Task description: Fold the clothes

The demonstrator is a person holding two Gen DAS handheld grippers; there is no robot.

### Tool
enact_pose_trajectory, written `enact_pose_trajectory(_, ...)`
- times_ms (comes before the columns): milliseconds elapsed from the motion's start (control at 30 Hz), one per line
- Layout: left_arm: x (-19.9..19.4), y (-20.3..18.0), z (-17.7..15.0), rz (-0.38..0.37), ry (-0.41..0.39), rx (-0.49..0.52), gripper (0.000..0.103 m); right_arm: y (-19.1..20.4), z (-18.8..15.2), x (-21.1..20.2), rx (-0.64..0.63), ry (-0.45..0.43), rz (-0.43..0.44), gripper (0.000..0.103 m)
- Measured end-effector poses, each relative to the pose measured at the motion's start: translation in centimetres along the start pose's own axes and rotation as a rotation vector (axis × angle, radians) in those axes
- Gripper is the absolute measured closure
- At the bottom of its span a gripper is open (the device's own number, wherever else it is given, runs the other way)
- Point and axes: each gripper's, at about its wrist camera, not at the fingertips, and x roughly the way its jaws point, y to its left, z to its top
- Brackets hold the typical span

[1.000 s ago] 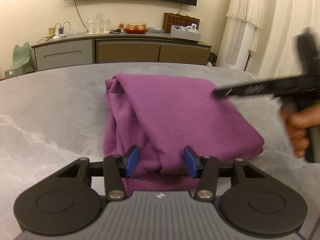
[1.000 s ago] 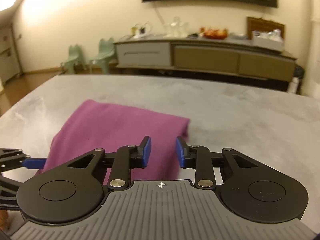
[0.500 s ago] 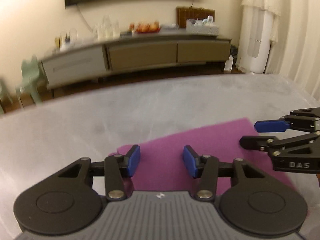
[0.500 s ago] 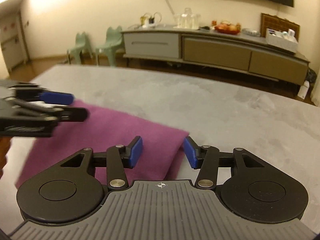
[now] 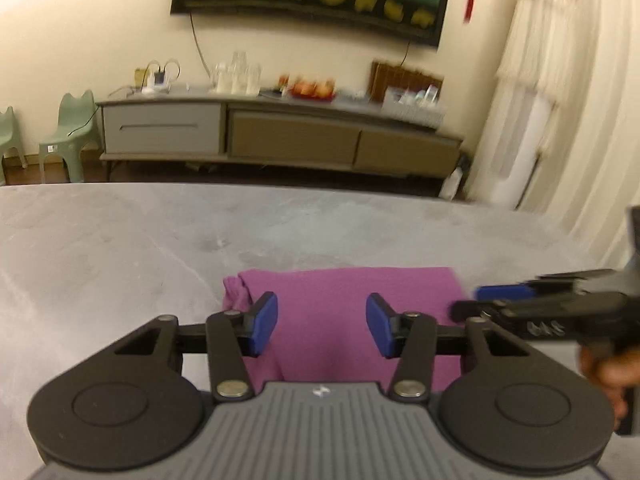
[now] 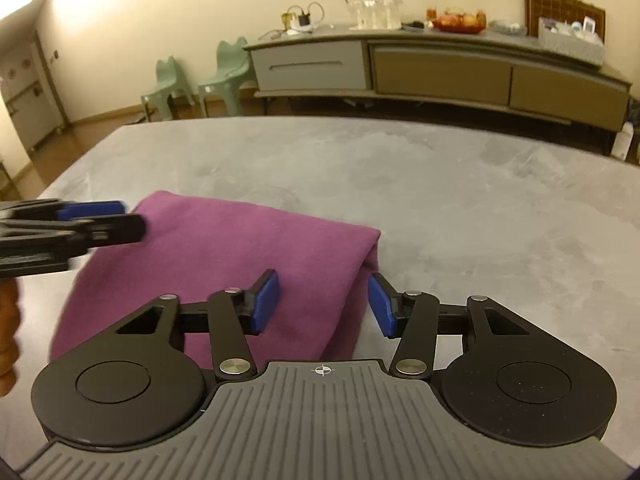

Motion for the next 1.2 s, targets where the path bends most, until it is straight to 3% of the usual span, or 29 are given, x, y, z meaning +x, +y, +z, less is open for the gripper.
enact_pose_trajectory(133, -0.2, 0.8, -3.1, 0.023, 0.064, -0.009, 0.054, 1.6, -0.6, -2.5, 0.002, -0.015, 0.073, 0.052)
enact_pose_trajectory(200, 0.7, 1.5, -4.4, 0.030, 0.094, -0.040, 0.046, 2.4, -1.6, -2.4, -0.012, 0.016, 0.106, 0.055)
enact_pose_trajectory(267, 1.1, 2.5, -5.2, 0.013, 0.088, -0.098, 0.042, 2.8, -3.0, -1.2, -0.033, 0.057, 0.068, 0.056)
enact_pose_trajectory(333, 0.8, 2.8, -5.0, 0.014, 0.096, -0.136, 0.045, 2.6, -4.2, -0.7, -0.020, 0.042, 0.032, 0.048)
enact_pose_trajectory(467, -1.1, 1.9, -5.2, 0.008, 0.063, -0.126, 0.049, 4.4, -4.8, -2.6, -0.012, 0.024, 0.041, 0.052)
enact_pose_trajectory(533, -0.8, 2.0, -6.0, 0.011, 0.065, -0.137, 0.039, 5.8, -5.2, -3.7, -0.036, 0.013, 0.052, 0.054)
enact_pose_trajectory(667, -0.6, 2.2, -6.7, 0.017, 0.080, -0.160, 0.038, 6.8, -6.1, -4.6, -0.058, 0.004, 0.023, 0.045)
enact_pose_trajectory(800, -1.8, 1.7, -6.4, 0.049, 0.090, -0.151, 0.038, 7.0, -7.2, -5.0, -0.070, 0.000, -0.027, 0.045)
enact_pose_trajectory(867, -2.9, 1.2, -6.4, 0.078, 0.098, -0.151, 0.037, 6.8, -7.2, -7.4, -0.031, -0.029, -0.035, 0.041)
enact_pose_trajectory(1033, -6.9, -1.6, -6.8, 0.137, 0.103, -0.093, 0.011, 6.6, -8.8, -14.0, 0.002, -0.116, -0.069, 0.006)
enact_pose_trajectory(1200, -11.0, -4.0, -7.1, 0.146, 0.080, -0.061, 0.000, 7.2, -11.9, -17.2, 0.019, -0.116, -0.136, 0.002)
